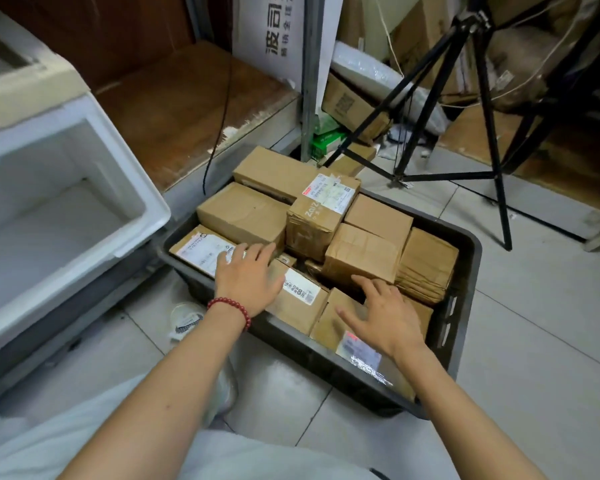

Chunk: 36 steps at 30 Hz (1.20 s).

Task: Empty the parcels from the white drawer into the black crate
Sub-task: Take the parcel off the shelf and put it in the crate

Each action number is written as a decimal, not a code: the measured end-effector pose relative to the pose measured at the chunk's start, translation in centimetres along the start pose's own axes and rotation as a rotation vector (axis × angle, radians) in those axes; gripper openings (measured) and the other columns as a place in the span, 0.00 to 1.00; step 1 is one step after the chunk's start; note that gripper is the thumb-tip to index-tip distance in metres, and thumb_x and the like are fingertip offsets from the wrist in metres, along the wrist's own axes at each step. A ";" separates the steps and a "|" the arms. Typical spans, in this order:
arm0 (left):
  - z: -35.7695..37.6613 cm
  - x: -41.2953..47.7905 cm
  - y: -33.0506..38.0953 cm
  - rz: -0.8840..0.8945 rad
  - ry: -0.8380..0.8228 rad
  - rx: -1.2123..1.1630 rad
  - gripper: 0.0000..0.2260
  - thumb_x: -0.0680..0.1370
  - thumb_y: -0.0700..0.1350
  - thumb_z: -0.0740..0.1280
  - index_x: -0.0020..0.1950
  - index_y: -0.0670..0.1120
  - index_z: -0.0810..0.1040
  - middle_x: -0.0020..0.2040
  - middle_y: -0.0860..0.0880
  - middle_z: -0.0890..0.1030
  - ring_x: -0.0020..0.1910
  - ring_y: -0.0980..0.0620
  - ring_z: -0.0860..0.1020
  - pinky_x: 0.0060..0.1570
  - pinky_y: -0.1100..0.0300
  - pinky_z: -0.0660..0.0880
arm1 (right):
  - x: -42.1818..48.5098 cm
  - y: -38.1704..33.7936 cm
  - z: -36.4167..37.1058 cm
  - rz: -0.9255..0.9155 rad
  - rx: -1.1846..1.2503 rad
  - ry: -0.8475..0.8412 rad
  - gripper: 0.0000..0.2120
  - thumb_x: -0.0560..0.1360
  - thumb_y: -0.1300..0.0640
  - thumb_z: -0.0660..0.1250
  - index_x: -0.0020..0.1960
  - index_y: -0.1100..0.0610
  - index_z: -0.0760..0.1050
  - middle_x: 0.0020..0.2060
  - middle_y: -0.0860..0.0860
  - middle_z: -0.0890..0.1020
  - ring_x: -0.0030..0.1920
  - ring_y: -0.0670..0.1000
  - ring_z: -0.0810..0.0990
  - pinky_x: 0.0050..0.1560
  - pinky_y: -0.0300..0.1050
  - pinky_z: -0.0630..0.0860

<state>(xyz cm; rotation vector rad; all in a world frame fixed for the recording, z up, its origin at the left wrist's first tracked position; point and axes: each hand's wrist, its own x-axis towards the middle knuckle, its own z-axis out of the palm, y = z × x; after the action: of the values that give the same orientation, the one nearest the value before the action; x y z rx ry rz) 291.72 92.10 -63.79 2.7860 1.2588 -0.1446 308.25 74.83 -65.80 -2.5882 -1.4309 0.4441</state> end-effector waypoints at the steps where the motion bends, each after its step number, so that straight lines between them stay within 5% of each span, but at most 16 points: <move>1: -1.0 -0.2 -0.7 -0.028 0.018 0.003 0.28 0.79 0.60 0.56 0.76 0.53 0.58 0.74 0.52 0.65 0.73 0.48 0.60 0.70 0.45 0.57 | 0.5 -1.1 -0.4 -0.029 0.008 -0.003 0.33 0.75 0.32 0.56 0.76 0.45 0.58 0.69 0.50 0.69 0.68 0.52 0.68 0.65 0.51 0.71; 22: -28.3 -18.1 -19.8 -0.621 0.622 0.217 0.28 0.77 0.60 0.61 0.75 0.53 0.61 0.71 0.51 0.67 0.70 0.48 0.65 0.66 0.48 0.61 | 2.2 -35.3 -23.8 -0.867 0.036 0.437 0.38 0.74 0.32 0.60 0.77 0.47 0.53 0.75 0.52 0.58 0.72 0.57 0.63 0.63 0.55 0.71; 36: -40.1 -21.3 -30.3 -0.882 0.665 0.243 0.40 0.73 0.63 0.66 0.78 0.52 0.49 0.74 0.40 0.59 0.69 0.37 0.64 0.61 0.43 0.68 | 2.9 -51.5 -32.4 -0.959 0.072 0.340 0.49 0.68 0.34 0.70 0.78 0.41 0.44 0.76 0.60 0.54 0.70 0.65 0.64 0.63 0.60 0.70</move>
<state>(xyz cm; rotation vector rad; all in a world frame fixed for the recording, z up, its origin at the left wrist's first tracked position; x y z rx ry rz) 257.07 100.69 -22.55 2.2629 2.6986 0.6703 279.11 105.14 -21.74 -1.5202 -2.1751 -0.0803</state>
